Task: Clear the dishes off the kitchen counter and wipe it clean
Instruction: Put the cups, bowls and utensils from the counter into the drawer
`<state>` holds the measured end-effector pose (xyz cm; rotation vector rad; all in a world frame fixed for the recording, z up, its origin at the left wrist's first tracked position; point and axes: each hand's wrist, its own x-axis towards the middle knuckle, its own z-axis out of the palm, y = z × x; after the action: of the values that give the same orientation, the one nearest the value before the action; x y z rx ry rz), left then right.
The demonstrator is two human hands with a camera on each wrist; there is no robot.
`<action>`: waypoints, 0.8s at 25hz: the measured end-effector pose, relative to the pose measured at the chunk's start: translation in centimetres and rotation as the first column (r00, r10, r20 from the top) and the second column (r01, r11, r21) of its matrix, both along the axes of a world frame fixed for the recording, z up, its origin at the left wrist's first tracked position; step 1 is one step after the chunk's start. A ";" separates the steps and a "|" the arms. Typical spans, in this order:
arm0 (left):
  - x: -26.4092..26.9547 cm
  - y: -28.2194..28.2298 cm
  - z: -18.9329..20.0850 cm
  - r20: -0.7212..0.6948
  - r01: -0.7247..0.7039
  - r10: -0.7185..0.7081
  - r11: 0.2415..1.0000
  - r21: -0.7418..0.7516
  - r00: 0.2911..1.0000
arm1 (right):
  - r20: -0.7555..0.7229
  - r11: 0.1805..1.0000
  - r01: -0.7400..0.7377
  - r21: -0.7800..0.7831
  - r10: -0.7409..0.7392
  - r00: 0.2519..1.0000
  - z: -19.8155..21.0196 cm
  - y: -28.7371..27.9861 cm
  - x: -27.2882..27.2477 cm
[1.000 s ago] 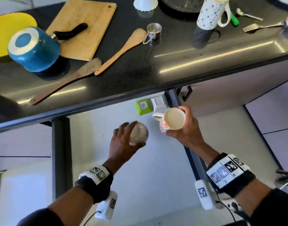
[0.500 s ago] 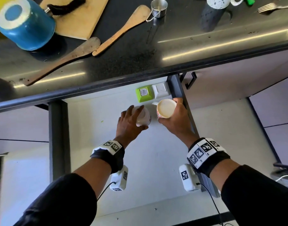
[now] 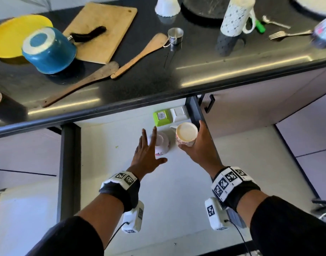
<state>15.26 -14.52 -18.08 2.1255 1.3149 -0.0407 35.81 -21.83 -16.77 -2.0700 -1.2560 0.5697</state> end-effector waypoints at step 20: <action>24.4 -6.4 16.4 0.599 -0.418 0.168 0.855 0.307 0.783 | 0.067 0.921 -0.117 0.370 0.099 0.993 12.3 -6.7 32.2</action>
<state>39.64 -20.93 -1.70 1.9889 1.3530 1.0206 68.04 -28.56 -4.49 -1.7120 -1.3920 0.2995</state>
